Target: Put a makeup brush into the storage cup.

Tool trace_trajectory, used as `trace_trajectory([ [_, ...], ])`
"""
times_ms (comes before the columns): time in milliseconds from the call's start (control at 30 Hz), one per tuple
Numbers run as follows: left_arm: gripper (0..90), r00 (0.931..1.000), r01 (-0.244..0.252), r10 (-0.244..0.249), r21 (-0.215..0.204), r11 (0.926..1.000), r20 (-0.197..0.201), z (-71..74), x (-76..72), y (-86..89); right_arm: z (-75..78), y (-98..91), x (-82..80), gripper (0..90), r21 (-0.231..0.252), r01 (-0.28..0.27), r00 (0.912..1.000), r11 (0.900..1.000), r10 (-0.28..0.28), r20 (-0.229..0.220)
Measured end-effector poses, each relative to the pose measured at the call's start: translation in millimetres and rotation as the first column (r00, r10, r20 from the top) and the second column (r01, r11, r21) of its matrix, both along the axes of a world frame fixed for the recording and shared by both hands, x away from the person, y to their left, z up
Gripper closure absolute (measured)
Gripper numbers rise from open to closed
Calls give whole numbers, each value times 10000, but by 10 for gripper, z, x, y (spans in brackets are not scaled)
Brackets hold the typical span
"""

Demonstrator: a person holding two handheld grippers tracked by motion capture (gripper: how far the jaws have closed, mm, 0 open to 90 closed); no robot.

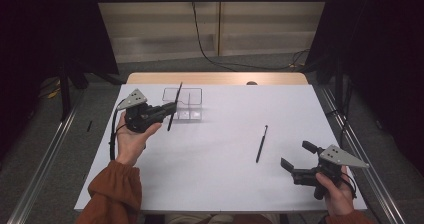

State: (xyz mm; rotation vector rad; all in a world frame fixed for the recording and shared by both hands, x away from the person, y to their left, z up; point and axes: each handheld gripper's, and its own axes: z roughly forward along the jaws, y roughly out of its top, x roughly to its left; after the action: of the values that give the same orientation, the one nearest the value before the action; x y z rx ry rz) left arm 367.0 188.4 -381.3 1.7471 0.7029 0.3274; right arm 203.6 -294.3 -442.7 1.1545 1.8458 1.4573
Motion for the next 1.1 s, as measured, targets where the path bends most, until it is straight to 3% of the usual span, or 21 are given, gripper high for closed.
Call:
trace_trajectory([
  [200,839,10000,-45,45,45,10000,-79,54,32,-1,-1,-6,1,0,16,21,10000,10000,-21,-14],
  [1100,840,9971,-551,563,-245,9982,516,348,376,-19,0,-2,-1,0,30,-26,10000,10000,27,-11],
])
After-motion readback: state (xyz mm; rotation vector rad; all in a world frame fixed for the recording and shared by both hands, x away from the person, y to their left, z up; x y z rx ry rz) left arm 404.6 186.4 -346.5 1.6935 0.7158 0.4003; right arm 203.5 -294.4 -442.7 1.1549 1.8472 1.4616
